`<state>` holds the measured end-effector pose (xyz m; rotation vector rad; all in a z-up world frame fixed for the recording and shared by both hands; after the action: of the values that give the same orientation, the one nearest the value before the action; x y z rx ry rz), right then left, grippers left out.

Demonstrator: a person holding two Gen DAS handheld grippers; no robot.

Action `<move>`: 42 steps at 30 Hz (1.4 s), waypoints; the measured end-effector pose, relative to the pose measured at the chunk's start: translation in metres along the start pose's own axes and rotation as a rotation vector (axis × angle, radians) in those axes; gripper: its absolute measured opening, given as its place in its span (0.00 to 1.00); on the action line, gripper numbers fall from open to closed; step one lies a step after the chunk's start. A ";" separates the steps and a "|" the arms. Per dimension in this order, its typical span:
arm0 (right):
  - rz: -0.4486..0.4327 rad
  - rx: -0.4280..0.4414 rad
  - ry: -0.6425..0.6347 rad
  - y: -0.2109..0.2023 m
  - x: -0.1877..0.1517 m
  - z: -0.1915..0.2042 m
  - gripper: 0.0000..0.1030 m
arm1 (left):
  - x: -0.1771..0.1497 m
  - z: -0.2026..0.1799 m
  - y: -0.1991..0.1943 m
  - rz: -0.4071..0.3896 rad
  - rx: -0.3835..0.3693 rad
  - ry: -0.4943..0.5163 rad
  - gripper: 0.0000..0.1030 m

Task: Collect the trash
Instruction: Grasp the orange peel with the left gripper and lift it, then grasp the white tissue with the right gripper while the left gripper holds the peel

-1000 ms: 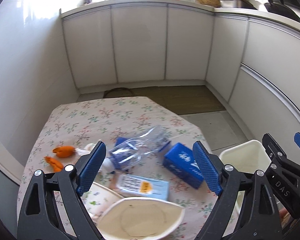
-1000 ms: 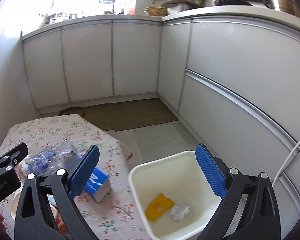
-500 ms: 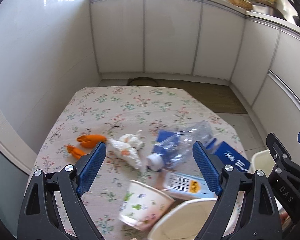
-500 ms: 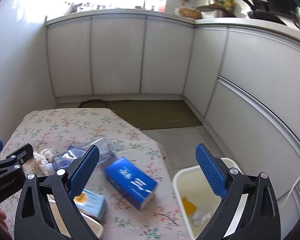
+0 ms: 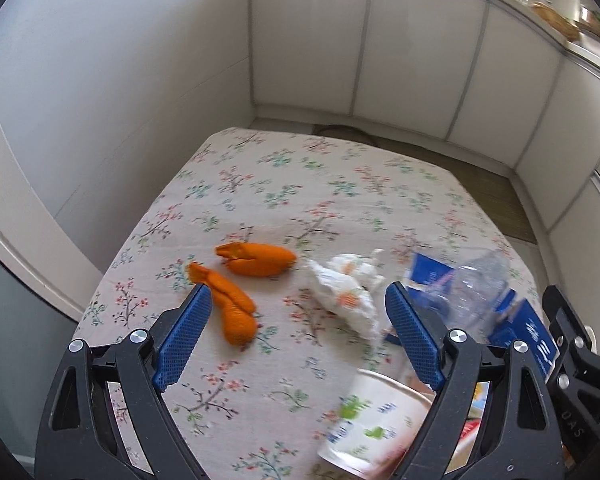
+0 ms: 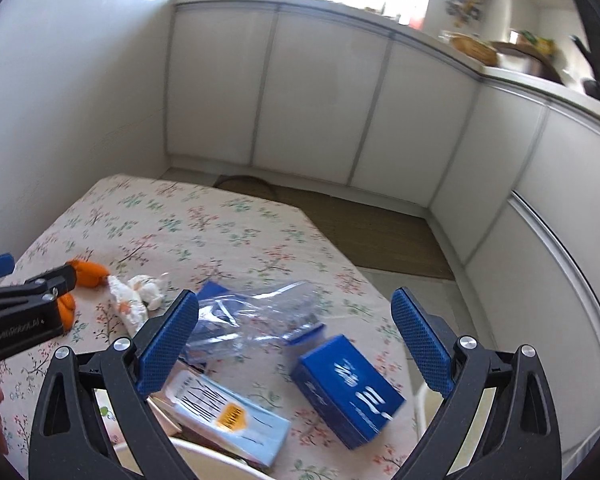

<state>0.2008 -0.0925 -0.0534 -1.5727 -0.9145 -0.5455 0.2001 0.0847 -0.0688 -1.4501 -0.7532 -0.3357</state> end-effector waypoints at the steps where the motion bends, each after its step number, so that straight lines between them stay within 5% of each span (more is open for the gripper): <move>1: 0.006 0.008 -0.011 0.003 0.001 0.003 0.91 | 0.002 0.005 0.005 0.008 0.011 -0.010 0.82; 7: 0.049 0.062 -0.100 0.020 0.014 0.024 0.91 | 0.003 0.045 0.055 0.125 0.051 -0.132 0.81; 18: 0.147 0.175 -0.312 0.050 0.022 0.067 0.91 | -0.016 0.071 0.112 0.271 0.064 -0.220 0.55; 21: 0.179 0.225 -0.362 0.058 0.021 0.080 0.91 | -0.017 0.067 0.113 0.261 0.080 -0.183 0.49; 26: 0.244 0.314 -0.454 0.070 0.018 0.107 0.91 | -0.019 0.061 0.109 0.246 0.059 -0.132 0.24; 33: 0.394 0.406 -0.483 0.091 0.008 0.135 0.64 | -0.011 0.075 0.076 0.187 -0.014 -0.215 0.21; 42: 0.471 0.451 -0.474 0.111 0.000 0.162 0.61 | 0.007 0.096 0.019 0.101 -0.085 -0.326 0.21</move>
<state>0.2664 0.0618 -0.1547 -1.4457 -0.8905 0.3634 0.1927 0.1817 -0.0843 -1.6390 -0.9316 -0.0528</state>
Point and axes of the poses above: each gripper's, at about its wrist camera, not at the fingertips, and y roughly the way its jaws point, z to its left, x to its top, the point moved 3 cm from there along y, roughly the way its jaws point, and after that the axes turned 1 degree about -y, right-handed, at the moved point
